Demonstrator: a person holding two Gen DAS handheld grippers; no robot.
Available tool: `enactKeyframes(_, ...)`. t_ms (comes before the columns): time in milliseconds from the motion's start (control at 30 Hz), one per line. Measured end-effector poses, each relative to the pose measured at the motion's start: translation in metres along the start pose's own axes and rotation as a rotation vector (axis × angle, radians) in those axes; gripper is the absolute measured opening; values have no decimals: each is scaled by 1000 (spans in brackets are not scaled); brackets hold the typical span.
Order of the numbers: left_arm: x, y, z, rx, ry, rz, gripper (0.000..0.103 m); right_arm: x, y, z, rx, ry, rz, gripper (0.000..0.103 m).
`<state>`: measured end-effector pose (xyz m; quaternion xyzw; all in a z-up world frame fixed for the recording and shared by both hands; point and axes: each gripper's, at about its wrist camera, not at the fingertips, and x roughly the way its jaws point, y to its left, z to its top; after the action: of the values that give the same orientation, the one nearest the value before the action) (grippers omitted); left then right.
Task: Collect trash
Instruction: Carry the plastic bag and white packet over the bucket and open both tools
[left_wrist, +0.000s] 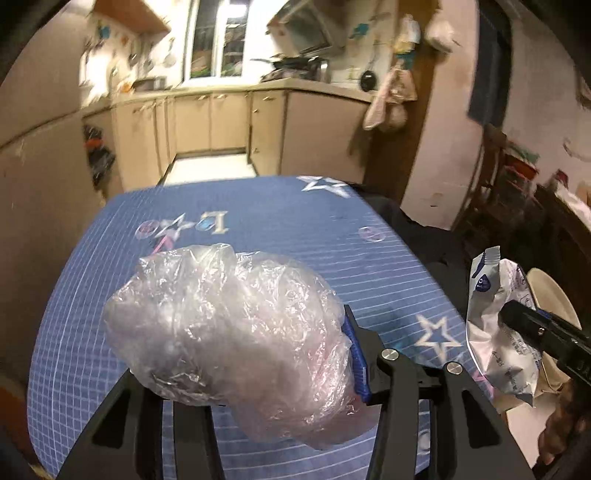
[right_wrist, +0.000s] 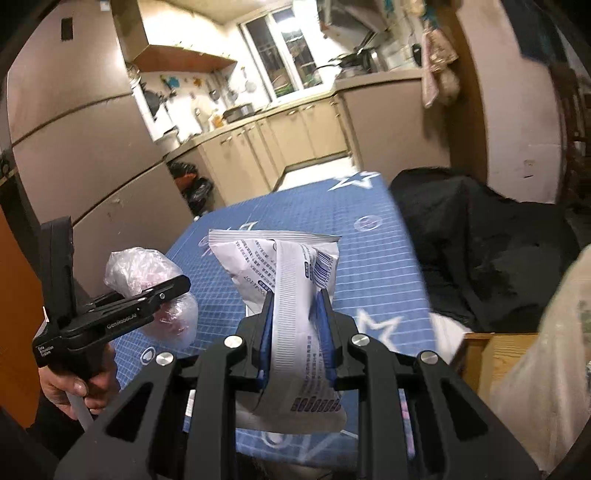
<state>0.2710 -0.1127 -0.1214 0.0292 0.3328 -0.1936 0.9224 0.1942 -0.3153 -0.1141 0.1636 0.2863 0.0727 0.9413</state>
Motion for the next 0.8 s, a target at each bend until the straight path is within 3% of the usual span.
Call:
enactKeyframes(367,-2,-141,28,209,-63,-112,48,-99,-63,4,27,-154,-223,21)
enactKeyframes(800,4,-306,31,429,-81,-276,48,-184,-142,-5,56,-228,-511,21)
